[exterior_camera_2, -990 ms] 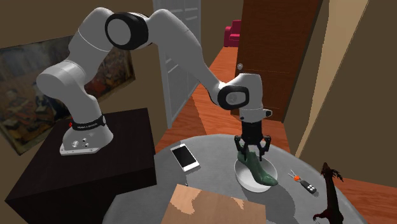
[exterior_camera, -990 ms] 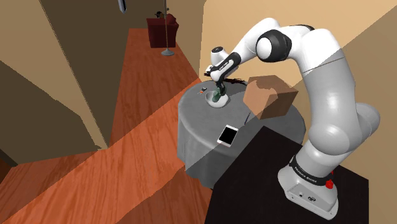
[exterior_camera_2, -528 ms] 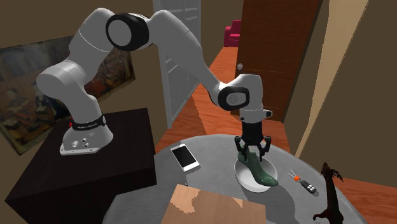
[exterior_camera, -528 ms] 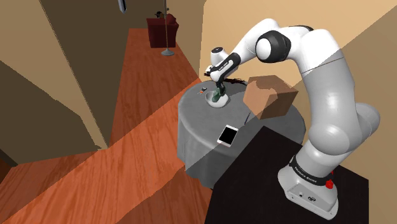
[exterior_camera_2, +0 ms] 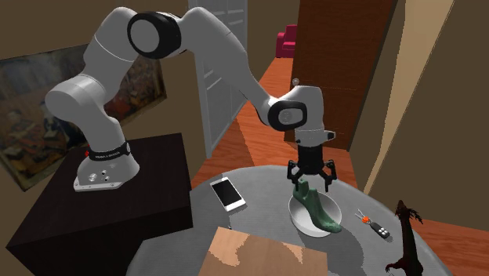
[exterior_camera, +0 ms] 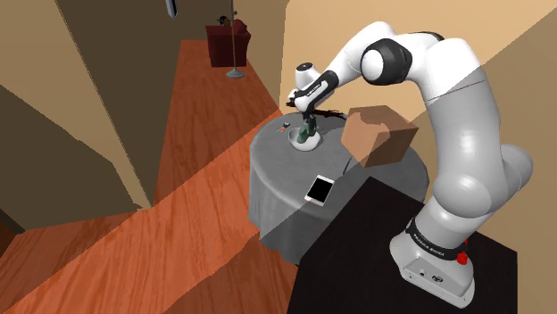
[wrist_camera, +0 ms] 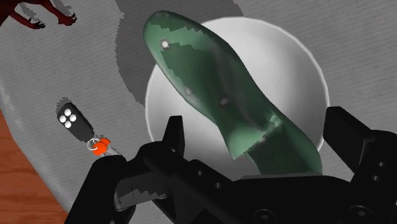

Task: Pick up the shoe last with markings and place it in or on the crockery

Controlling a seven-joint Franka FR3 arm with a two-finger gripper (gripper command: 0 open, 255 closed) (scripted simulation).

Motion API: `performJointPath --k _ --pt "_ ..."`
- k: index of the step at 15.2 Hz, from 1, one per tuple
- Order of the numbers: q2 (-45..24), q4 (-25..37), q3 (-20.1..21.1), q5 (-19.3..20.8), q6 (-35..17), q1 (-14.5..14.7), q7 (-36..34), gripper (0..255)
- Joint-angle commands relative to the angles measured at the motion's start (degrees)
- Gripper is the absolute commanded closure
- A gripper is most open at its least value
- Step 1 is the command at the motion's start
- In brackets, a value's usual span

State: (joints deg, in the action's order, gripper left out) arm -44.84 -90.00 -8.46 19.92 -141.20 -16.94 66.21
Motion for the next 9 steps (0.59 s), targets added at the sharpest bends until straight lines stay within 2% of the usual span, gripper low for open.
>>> performJointPath --k 1,9 --pt "2.87 -1.32 0.11 -0.02 1.66 0.65 -0.01 0" --pt "4.08 -1.83 0.17 -0.03 2.43 0.94 -0.03 0"
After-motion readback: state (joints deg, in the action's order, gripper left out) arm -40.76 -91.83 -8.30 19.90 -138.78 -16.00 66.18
